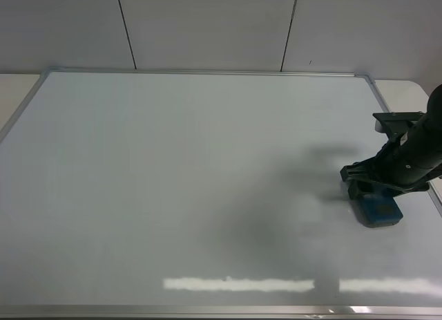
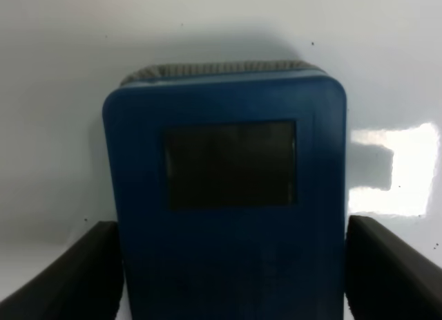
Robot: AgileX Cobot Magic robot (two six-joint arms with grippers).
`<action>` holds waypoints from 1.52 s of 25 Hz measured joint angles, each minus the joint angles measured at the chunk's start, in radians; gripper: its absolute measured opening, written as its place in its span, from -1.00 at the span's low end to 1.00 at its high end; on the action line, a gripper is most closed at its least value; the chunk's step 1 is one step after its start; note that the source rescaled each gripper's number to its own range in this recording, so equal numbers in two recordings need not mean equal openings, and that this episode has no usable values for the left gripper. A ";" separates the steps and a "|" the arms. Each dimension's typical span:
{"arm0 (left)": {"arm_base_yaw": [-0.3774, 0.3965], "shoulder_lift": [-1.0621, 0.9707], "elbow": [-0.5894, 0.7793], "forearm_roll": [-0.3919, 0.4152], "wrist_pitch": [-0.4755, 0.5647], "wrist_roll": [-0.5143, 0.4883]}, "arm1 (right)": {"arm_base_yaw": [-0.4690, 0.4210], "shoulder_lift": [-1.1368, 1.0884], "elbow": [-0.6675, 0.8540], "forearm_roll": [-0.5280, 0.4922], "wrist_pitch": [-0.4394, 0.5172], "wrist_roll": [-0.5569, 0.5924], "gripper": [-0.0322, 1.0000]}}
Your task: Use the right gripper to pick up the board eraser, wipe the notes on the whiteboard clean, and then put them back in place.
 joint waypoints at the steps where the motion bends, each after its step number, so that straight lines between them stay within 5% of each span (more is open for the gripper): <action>1: 0.000 0.000 0.000 0.000 0.000 0.000 | 0.000 -0.001 0.000 0.000 0.000 0.001 -0.46; 13: 0.000 0.000 0.000 0.000 0.000 0.000 | -0.008 -0.082 0.000 -0.029 0.008 0.024 -0.39; 15: 0.000 0.000 0.000 0.000 0.000 0.000 | -0.008 -0.082 0.000 -0.024 0.009 0.010 -0.07; 17: 0.000 0.000 0.000 0.000 0.000 0.000 | -0.008 -0.082 0.000 -0.020 0.009 -0.011 0.56; 20: 0.000 0.000 0.000 0.000 0.000 0.000 | -0.008 -0.082 0.000 0.014 0.008 -0.049 0.90; 38: 0.000 0.000 0.000 0.000 0.000 0.000 | -0.008 -0.083 0.000 0.075 0.010 -0.126 0.99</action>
